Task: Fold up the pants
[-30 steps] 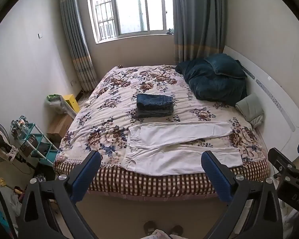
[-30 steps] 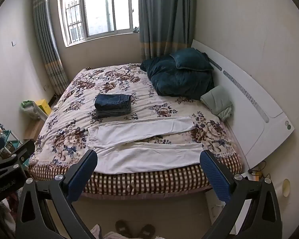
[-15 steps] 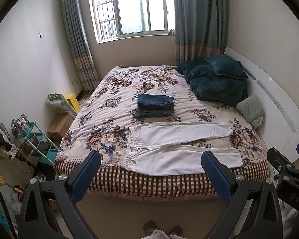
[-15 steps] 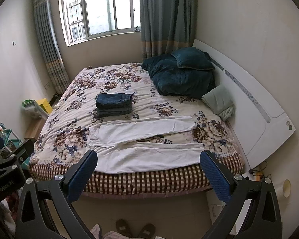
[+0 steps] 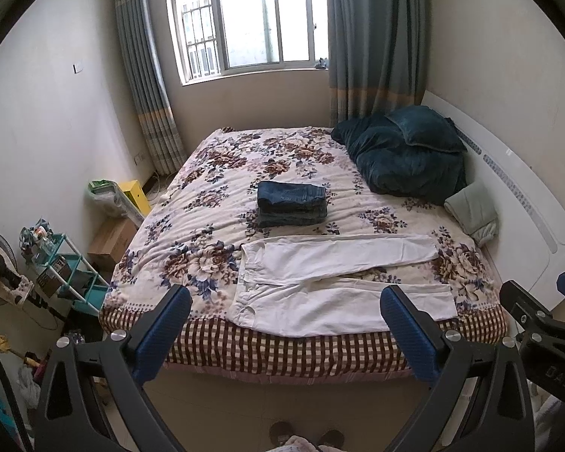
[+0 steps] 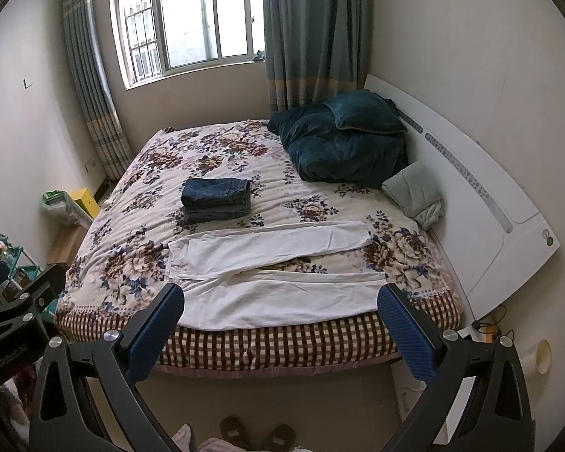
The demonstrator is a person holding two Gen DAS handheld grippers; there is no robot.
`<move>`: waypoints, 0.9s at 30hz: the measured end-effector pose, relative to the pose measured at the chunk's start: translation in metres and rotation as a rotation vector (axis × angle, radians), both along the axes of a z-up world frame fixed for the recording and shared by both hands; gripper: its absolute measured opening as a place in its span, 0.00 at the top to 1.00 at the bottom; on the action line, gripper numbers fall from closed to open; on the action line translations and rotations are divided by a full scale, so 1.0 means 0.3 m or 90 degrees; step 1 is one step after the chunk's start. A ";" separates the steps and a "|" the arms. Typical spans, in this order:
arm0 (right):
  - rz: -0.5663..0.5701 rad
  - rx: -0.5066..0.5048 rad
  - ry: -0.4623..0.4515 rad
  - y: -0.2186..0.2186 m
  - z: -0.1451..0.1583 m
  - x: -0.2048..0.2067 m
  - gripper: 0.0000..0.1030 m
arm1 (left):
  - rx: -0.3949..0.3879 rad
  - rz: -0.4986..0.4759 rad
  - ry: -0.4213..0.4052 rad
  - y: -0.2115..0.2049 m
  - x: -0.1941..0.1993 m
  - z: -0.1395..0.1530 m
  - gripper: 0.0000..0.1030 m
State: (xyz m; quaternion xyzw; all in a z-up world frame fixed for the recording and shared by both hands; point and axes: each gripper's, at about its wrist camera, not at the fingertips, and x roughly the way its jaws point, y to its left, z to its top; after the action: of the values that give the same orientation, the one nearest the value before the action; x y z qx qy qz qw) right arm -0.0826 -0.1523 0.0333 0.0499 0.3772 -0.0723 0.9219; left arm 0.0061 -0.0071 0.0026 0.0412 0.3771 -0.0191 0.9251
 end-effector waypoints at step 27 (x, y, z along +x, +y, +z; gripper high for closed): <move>-0.001 0.002 -0.001 -0.035 0.006 0.013 0.00 | -0.009 -0.006 -0.004 -0.031 -0.002 0.004 0.00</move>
State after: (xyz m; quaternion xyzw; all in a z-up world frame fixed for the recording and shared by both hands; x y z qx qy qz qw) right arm -0.0788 -0.1627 0.0352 0.0516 0.3769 -0.0721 0.9220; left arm 0.0054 -0.0165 0.0040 0.0368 0.3736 -0.0258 0.9265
